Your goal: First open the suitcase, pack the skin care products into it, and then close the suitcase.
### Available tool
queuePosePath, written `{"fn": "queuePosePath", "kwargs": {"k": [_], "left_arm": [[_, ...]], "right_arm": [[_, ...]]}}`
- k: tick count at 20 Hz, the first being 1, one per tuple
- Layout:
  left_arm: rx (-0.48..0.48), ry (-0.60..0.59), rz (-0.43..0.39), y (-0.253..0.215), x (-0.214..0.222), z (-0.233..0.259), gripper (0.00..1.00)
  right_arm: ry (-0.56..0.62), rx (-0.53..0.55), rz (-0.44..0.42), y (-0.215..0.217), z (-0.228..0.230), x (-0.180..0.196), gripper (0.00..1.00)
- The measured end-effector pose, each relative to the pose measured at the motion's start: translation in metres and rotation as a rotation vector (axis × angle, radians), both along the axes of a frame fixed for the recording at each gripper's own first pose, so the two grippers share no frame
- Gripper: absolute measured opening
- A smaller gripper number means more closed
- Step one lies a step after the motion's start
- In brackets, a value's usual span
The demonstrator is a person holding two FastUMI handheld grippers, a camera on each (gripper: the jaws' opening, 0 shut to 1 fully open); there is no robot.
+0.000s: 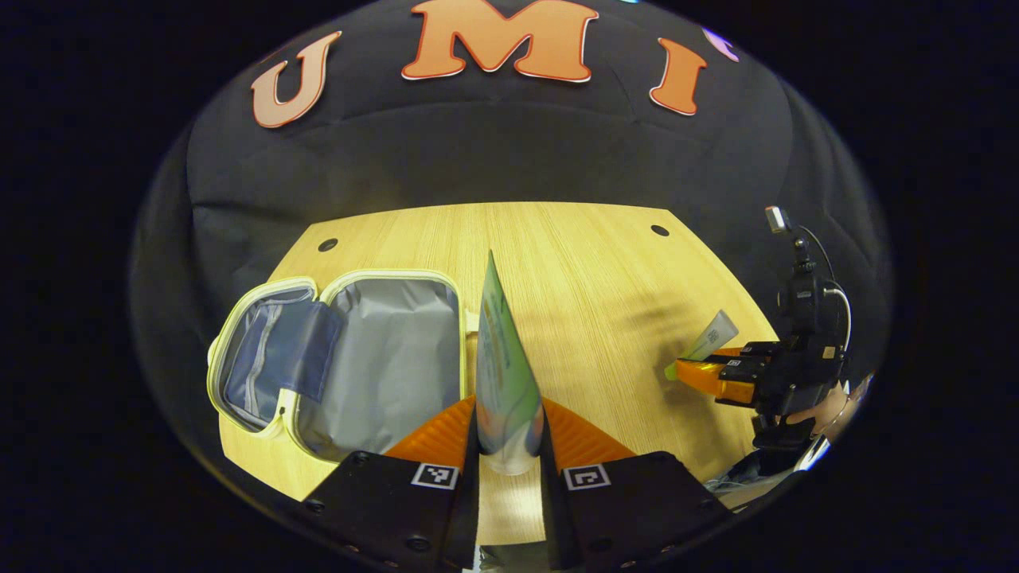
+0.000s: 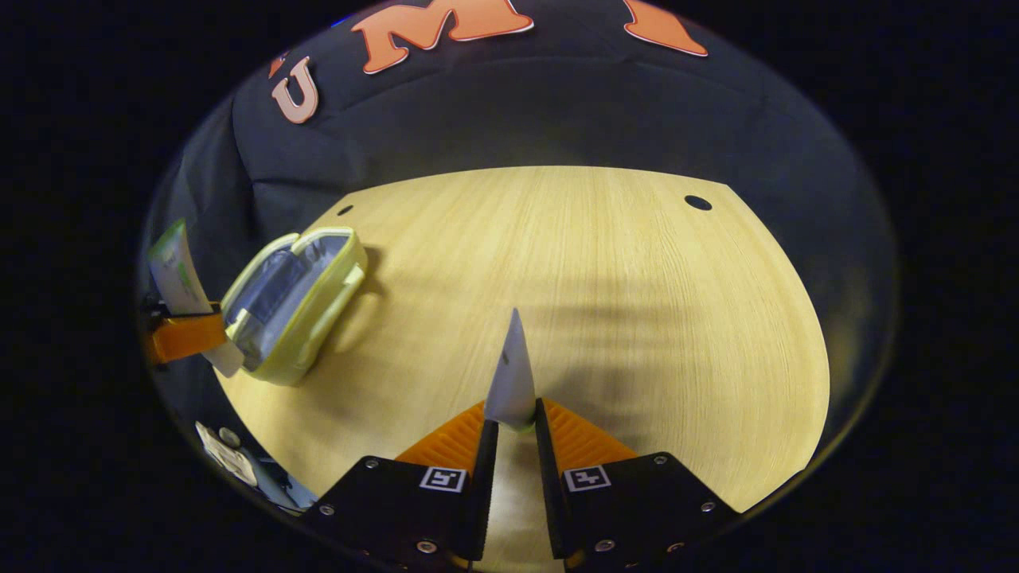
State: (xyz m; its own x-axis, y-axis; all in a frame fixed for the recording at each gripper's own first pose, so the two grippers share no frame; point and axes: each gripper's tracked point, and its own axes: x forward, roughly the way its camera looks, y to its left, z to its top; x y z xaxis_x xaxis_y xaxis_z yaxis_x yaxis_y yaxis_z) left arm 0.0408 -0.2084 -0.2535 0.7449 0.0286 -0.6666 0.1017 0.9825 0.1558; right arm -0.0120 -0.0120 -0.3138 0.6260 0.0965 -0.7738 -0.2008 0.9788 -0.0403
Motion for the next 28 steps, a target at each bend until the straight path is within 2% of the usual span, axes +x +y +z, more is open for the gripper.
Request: {"fn": "queuePosePath", "kwargs": {"k": [2,3,4,7,9,13,16,21,22,23,24,25,27,28], "left_arm": [[-0.006,0.049,0.017,0.018,-0.006,0.013,0.32],[-0.023,0.065,0.015,0.025,-0.008,0.020,0.35],[-0.035,0.080,0.007,0.035,-0.009,0.024,0.32],[0.009,0.129,-0.068,0.067,-0.001,0.040,0.34],[0.054,0.180,-0.118,0.090,0.007,0.042,0.34],[0.046,0.339,-0.218,0.121,0.015,0.029,0.33],[0.047,0.450,-0.248,0.133,0.030,0.014,0.34],[0.019,0.571,-0.242,0.131,0.058,-0.029,0.34],[0.025,0.577,-0.242,0.135,0.064,-0.038,0.34],[0.040,0.581,-0.238,0.140,0.069,-0.046,0.34],[0.054,0.585,-0.232,0.147,0.075,-0.053,0.34],[0.061,0.588,-0.228,0.150,0.079,-0.058,0.34],[0.052,0.584,-0.222,0.149,0.079,-0.058,0.35],[0.046,0.582,-0.222,0.148,0.077,-0.058,0.35]], "right_arm": [[0.014,0.042,0.038,0.025,0.018,-0.008,0.31],[0.012,0.059,0.057,0.040,0.027,-0.013,0.31],[0.007,0.065,0.064,0.050,0.033,-0.015,0.31],[-0.017,0.086,0.054,0.086,0.044,-0.015,0.30],[-0.024,0.099,0.015,0.108,0.046,-0.015,0.31],[-0.030,0.143,-0.078,0.151,0.043,-0.014,0.31],[-0.039,0.167,-0.147,0.176,0.039,-0.018,0.30],[-0.038,0.153,-0.238,0.189,0.035,-0.034,0.30],[-0.039,0.147,-0.254,0.188,0.036,-0.036,0.31],[-0.041,0.142,-0.268,0.188,0.036,-0.040,0.25],[-0.039,0.139,-0.279,0.189,0.037,-0.042,0.25],[-0.039,0.139,-0.288,0.190,0.037,-0.044,0.31],[-0.034,0.137,-0.299,0.193,0.038,-0.049,0.31],[-0.032,0.128,-0.300,0.193,0.038,-0.049,0.25]]}}
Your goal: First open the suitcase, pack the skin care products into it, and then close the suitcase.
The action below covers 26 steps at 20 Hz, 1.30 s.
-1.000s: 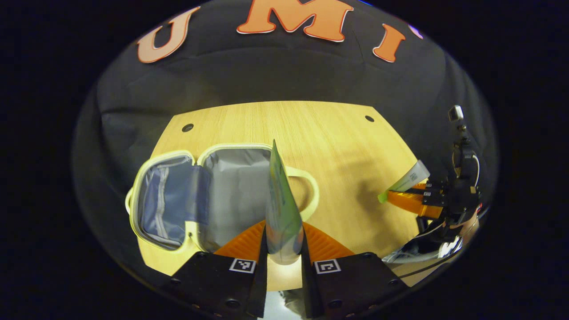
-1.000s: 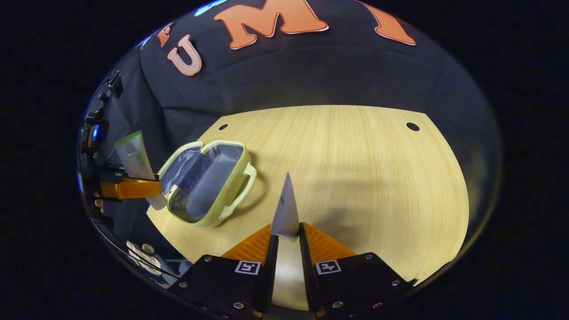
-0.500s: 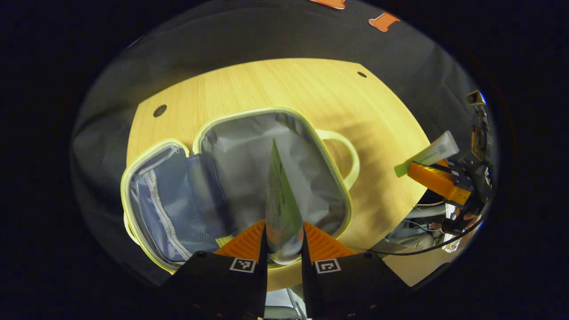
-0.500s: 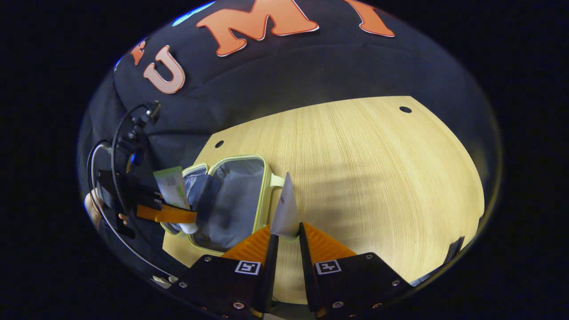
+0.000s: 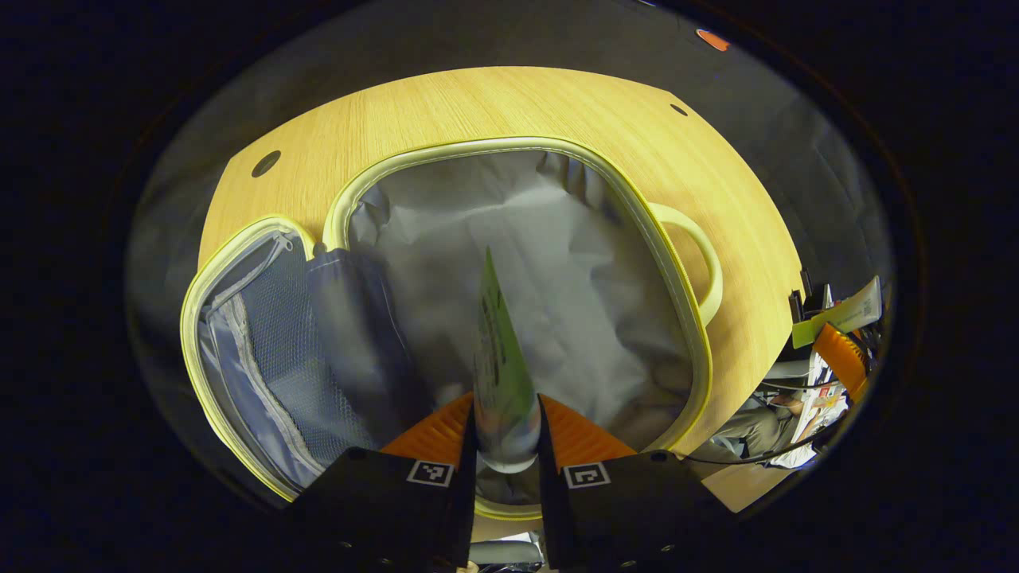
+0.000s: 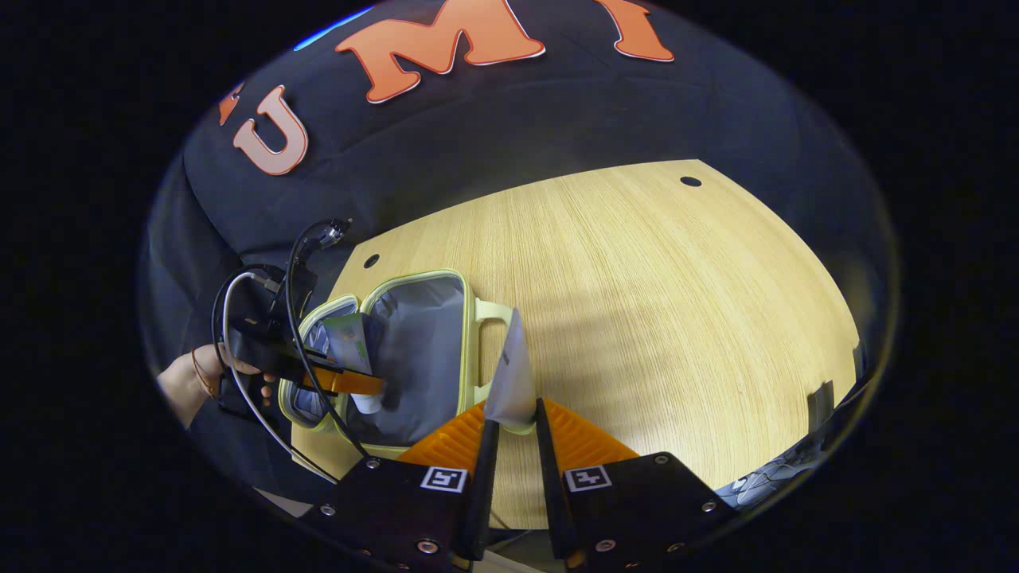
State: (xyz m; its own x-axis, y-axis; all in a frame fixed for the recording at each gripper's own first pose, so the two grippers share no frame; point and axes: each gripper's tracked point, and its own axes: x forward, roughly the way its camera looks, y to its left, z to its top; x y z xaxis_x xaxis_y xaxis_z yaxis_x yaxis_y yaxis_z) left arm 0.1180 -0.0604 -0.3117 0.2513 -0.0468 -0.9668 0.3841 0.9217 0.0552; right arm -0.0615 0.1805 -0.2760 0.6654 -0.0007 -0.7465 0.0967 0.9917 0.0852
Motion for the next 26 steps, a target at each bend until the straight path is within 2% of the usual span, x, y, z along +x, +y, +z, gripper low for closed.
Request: {"fn": "queuePosePath", "kwargs": {"k": [3,7,8,10,14,16,19,22,26], "left_arm": [[0.002,-0.043,-0.012,0.002,0.006,0.009,0.39],[-0.029,-0.118,-0.071,-0.003,0.009,0.019,0.90],[-0.032,-0.137,-0.084,-0.003,0.008,0.026,0.96],[-0.052,-0.186,-0.097,-0.007,0.008,0.040,0.95],[-0.146,-0.351,-0.053,-0.020,0.012,0.081,0.96],[-0.213,-0.442,-0.022,-0.027,0.015,0.104,0.96],[-0.295,-0.581,0.035,-0.019,0.021,0.138,0.96],[-0.269,-0.744,0.084,0.015,0.018,0.174,0.97],[-0.257,-0.900,0.157,0.042,0.002,0.230,0.98]], "right_arm": [[0.000,-0.010,0.007,0.007,0.003,0.001,0.31],[-0.002,-0.008,0.027,0.017,0.008,0.009,0.31],[-0.003,-0.006,0.034,0.019,0.010,0.011,0.31],[-0.004,-0.005,0.054,0.023,0.017,0.018,0.31],[0.018,0.005,0.121,0.035,0.031,0.036,0.31],[0.042,0.000,0.178,0.045,0.037,0.048,0.28],[0.094,-0.010,0.291,0.070,0.038,0.065,0.31],[0.166,0.030,0.377,0.099,0.032,0.077,0.31],[0.337,0.065,0.416,0.120,-0.003,0.075,0.31]]}}
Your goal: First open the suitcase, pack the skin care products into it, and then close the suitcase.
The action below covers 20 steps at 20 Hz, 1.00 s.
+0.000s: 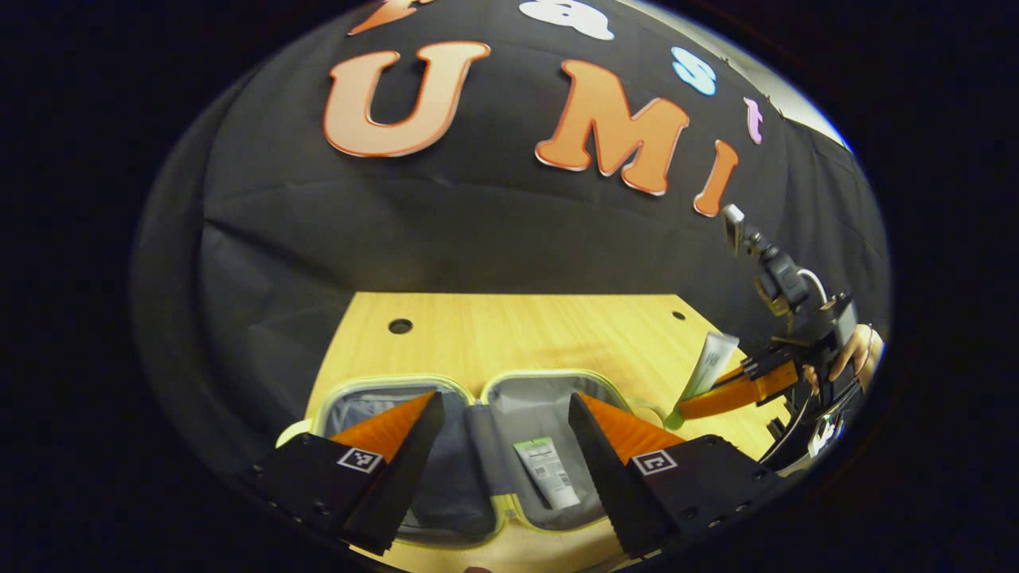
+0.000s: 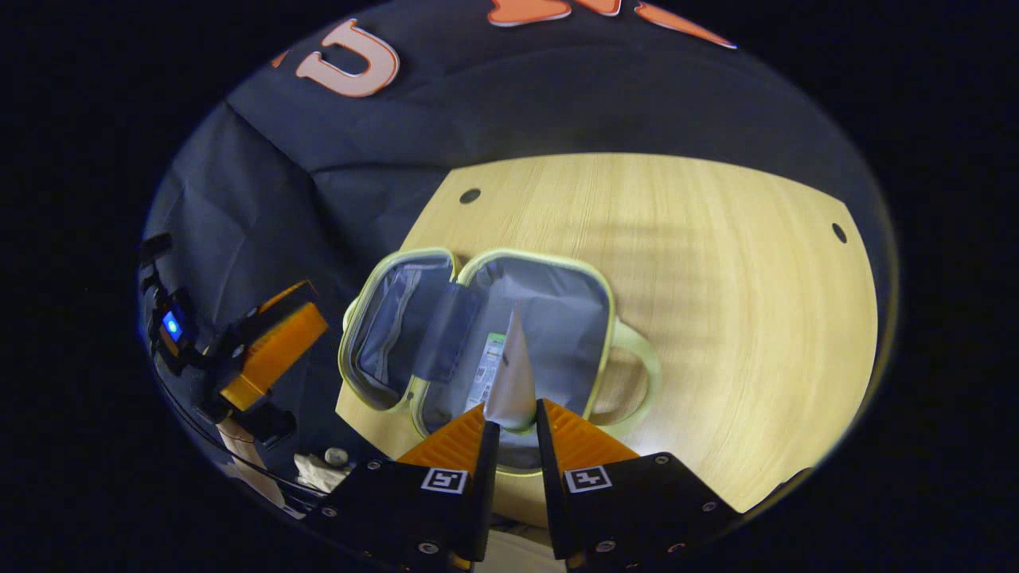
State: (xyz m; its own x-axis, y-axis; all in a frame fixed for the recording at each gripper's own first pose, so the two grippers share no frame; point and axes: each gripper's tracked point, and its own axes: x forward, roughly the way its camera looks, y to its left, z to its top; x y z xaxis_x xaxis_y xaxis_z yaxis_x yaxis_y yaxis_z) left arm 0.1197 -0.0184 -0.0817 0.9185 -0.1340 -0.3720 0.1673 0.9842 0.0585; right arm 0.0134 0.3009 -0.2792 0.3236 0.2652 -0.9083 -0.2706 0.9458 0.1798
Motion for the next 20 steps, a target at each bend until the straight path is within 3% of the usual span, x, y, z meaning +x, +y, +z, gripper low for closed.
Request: {"fn": "queuePosePath", "kwargs": {"k": [1,6,9,10,11,13,16,17,18,19,20], "left_arm": [[-0.015,-0.017,0.021,0.007,-0.002,0.010,0.97],[-0.073,-0.049,0.134,0.039,-0.014,0.005,0.97],[-0.075,-0.048,0.186,0.052,-0.020,0.005,0.98],[-0.071,-0.045,0.214,0.058,-0.022,0.006,0.97],[-0.066,-0.046,0.238,0.063,-0.022,0.006,0.97],[-0.059,-0.045,0.266,0.069,-0.027,0.009,0.94],[-0.047,-0.032,0.297,0.077,-0.033,0.012,0.97],[-0.052,-0.029,0.303,0.079,-0.033,0.013,0.97],[-0.064,-0.024,0.310,0.085,-0.034,0.011,0.98],[-0.083,-0.015,0.322,0.093,-0.035,0.008,0.97],[-0.110,-0.002,0.336,0.105,-0.037,0.005,0.97]], "right_arm": [[0.043,-0.012,0.005,0.000,-0.011,-0.002,0.27],[0.212,-0.055,0.037,0.005,-0.067,-0.017,0.31],[0.248,-0.079,0.036,0.004,-0.092,-0.019,0.30],[0.253,-0.080,0.044,0.004,-0.096,-0.020,0.25],[0.256,-0.073,0.053,0.005,-0.099,-0.021,0.37],[0.238,-0.080,0.064,0.001,-0.103,-0.019,0.36],[0.164,-0.059,0.076,0.004,-0.097,-0.009,0.55],[0.128,-0.036,0.080,0.010,-0.093,-0.005,0.51],[0.100,-0.019,0.083,0.013,-0.089,-0.003,0.65],[0.070,-0.009,0.086,0.016,-0.084,-0.002,0.71],[0.040,-0.007,0.086,0.016,-0.079,0.002,0.86]]}}
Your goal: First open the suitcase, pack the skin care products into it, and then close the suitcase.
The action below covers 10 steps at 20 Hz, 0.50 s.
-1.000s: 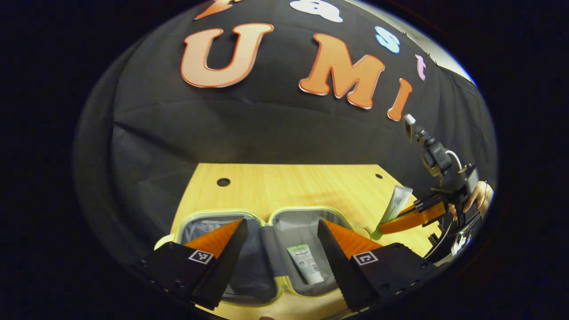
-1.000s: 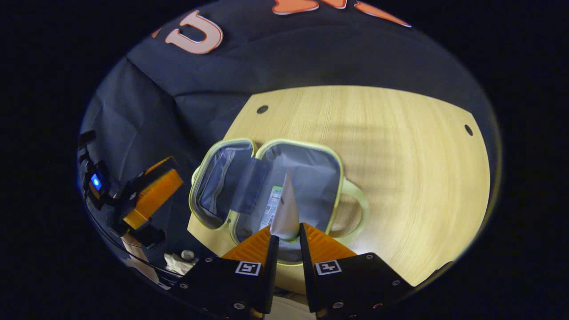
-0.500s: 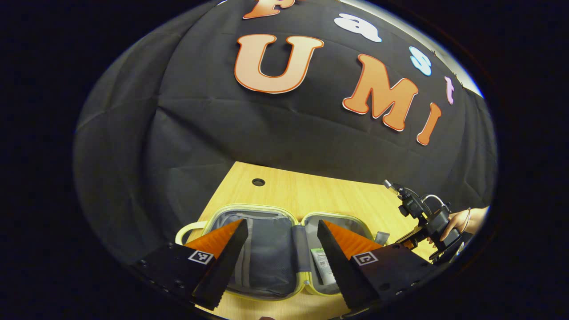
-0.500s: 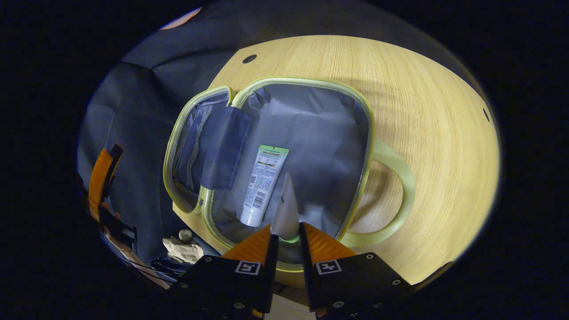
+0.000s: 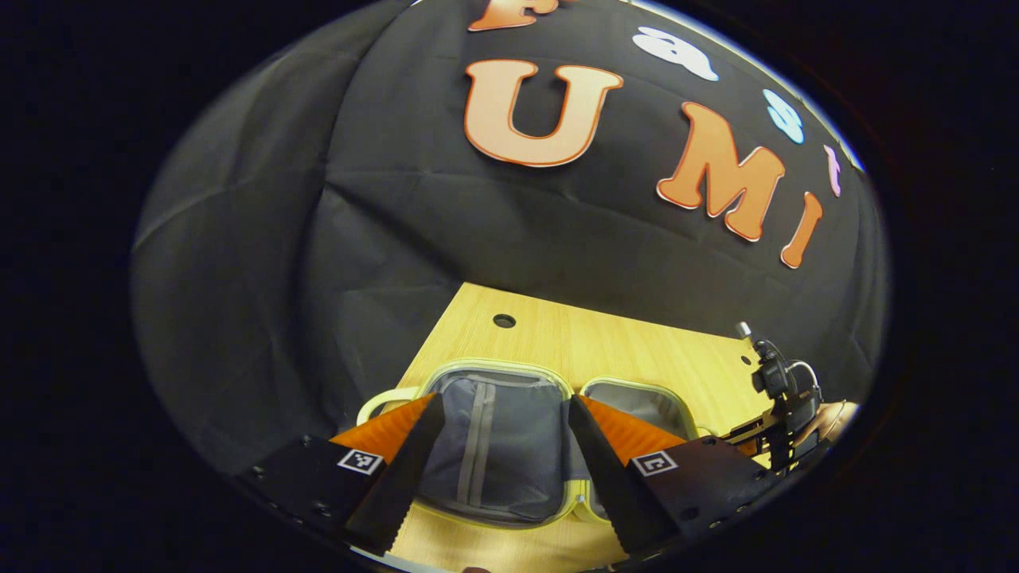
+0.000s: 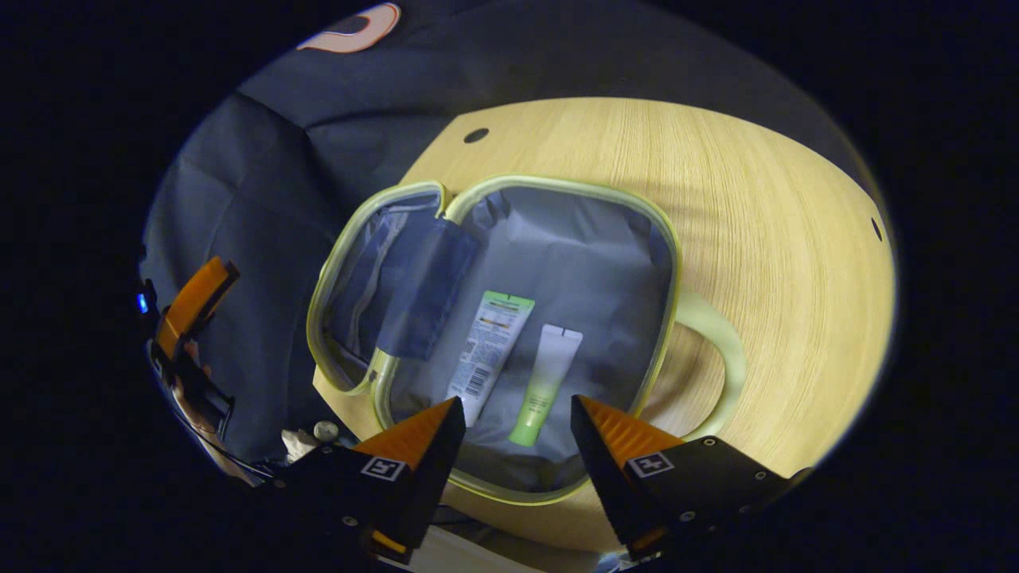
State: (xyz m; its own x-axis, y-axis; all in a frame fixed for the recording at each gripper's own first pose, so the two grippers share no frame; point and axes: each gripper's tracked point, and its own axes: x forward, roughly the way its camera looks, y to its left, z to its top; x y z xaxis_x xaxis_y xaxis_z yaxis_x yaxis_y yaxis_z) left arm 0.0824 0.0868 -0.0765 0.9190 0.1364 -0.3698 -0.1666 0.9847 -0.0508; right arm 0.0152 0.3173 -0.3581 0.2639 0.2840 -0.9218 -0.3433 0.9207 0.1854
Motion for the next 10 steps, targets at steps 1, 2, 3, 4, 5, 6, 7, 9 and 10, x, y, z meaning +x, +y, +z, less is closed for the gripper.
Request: {"fn": "queuePosePath", "kwargs": {"k": [1,2,3,4,5,6,7,9,10], "left_arm": [[-0.025,0.006,0.013,0.011,0.000,-0.003,0.97],[-0.055,0.022,0.027,0.021,0.000,-0.008,0.97],[-0.082,0.041,0.047,0.035,0.000,-0.014,0.97],[-0.112,0.052,0.067,0.049,-0.001,-0.019,0.98],[-0.148,0.062,0.080,0.064,-0.001,-0.026,0.97],[-0.184,0.075,0.088,0.082,-0.004,-0.033,0.97],[-0.213,0.085,0.094,0.096,-0.002,-0.041,0.97],[-0.268,0.105,0.104,0.125,0.002,-0.060,0.97],[-0.297,0.115,0.101,0.135,0.004,-0.070,0.97]], "right_arm": [[-0.036,0.001,-0.003,0.000,0.005,0.004,0.89],[-0.068,0.000,-0.009,0.000,0.010,0.006,0.95],[-0.091,0.007,-0.012,0.001,0.015,0.009,0.96],[-0.107,0.017,-0.017,0.003,0.020,0.009,0.96],[-0.119,0.026,-0.021,0.005,0.024,0.010,0.96],[-0.132,0.031,-0.028,0.006,0.028,0.010,0.96],[-0.145,0.035,-0.033,0.007,0.031,0.011,0.96],[-0.163,0.042,-0.046,0.008,0.038,0.011,0.96],[-0.165,0.043,-0.054,0.009,0.040,0.010,0.96]]}}
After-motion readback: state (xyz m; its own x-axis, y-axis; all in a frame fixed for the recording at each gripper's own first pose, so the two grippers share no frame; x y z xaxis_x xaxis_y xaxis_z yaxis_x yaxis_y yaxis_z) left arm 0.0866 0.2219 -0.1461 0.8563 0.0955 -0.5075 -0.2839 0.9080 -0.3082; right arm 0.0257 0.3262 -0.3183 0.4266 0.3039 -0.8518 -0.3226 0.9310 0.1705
